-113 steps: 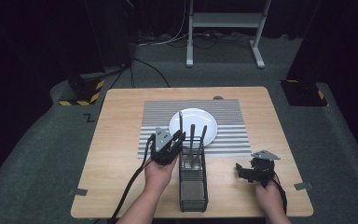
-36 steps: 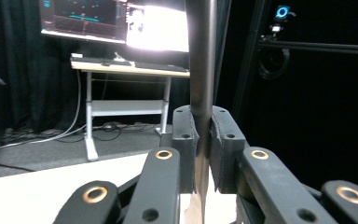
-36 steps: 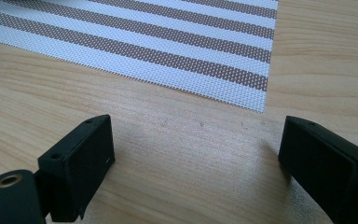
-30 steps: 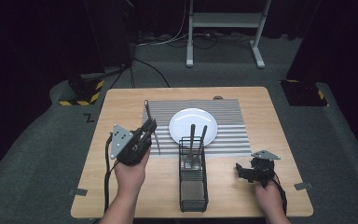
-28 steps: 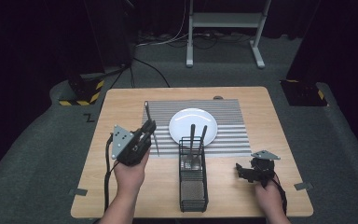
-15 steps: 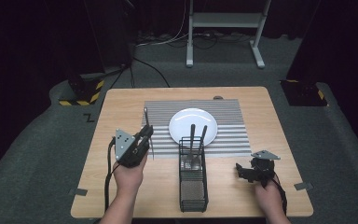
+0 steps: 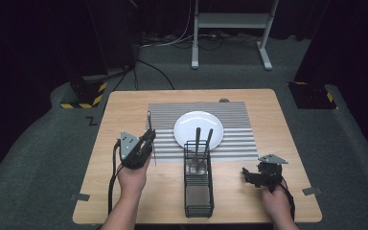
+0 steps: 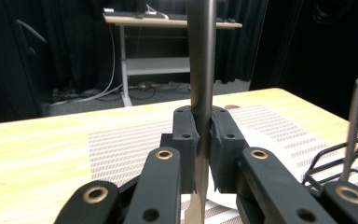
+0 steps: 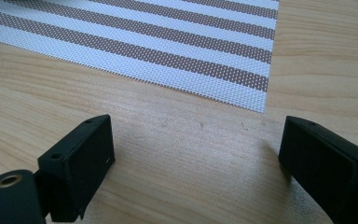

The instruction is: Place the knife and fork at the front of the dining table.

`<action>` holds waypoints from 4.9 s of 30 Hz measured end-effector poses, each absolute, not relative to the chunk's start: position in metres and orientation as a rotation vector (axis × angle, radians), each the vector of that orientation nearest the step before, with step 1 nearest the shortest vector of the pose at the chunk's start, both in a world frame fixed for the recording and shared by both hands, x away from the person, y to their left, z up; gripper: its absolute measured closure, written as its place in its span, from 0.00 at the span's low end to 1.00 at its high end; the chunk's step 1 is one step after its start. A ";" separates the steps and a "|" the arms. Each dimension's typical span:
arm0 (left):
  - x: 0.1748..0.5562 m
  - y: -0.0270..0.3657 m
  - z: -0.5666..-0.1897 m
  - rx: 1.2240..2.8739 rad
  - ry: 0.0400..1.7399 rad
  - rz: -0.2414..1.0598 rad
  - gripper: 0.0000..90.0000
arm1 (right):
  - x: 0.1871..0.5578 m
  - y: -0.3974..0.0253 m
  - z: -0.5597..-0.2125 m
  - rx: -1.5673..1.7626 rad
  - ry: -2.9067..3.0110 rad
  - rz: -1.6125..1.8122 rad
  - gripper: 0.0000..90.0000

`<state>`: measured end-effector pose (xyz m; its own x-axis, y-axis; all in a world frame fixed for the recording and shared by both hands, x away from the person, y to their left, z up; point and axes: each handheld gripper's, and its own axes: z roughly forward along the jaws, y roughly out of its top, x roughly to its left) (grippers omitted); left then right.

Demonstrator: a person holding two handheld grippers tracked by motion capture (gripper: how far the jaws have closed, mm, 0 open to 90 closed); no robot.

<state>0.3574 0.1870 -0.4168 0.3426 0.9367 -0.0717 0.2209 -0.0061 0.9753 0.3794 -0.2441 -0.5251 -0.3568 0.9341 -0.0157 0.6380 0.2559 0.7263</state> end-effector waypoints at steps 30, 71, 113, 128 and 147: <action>0.416 0.188 -0.434 1.526 1.242 0.762 0.91 | 0.379 -0.244 -0.525 1.422 2.090 0.884 0.11; 0.499 0.177 -0.470 1.519 1.503 0.653 0.92 | 0.378 -0.244 -0.525 1.415 2.099 0.890 0.11; 0.544 0.171 -0.497 1.570 1.737 0.591 0.92 | 0.374 -0.244 -0.525 1.399 2.115 0.897 0.11; 0.546 0.175 -0.501 1.569 1.757 0.552 0.90 | 0.374 -0.244 -0.525 1.396 2.118 0.898 0.11; 0.520 0.191 -0.494 1.578 1.722 0.587 0.89 | 0.375 -0.244 -0.525 1.385 2.127 0.901 0.11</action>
<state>0.5200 0.1914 -0.4938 0.0055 0.9797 -0.2004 0.6533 0.1482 0.7425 0.3748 -0.2438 -0.5251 -0.3986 0.9170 -0.0153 0.6270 0.2846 0.7251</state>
